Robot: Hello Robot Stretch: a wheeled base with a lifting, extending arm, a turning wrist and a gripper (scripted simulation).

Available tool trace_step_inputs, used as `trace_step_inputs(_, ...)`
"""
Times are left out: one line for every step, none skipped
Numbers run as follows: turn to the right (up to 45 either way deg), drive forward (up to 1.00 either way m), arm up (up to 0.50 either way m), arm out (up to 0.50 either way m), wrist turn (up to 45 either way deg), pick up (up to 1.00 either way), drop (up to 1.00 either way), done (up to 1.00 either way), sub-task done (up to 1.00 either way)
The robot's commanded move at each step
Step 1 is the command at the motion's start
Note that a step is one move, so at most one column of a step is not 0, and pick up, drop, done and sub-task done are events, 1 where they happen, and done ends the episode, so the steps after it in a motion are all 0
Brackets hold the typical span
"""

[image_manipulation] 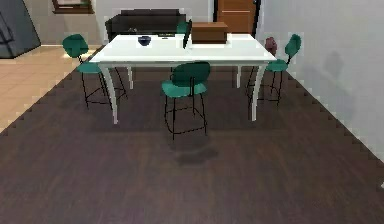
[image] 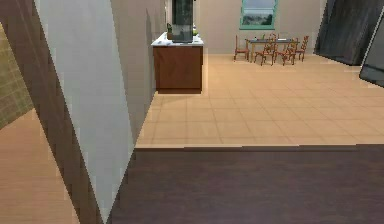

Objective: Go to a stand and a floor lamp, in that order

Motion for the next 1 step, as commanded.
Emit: trace_step_inputs(0.0,0.35,0.00,0.00,0.0,0.00,0.00,0.00,0.00)
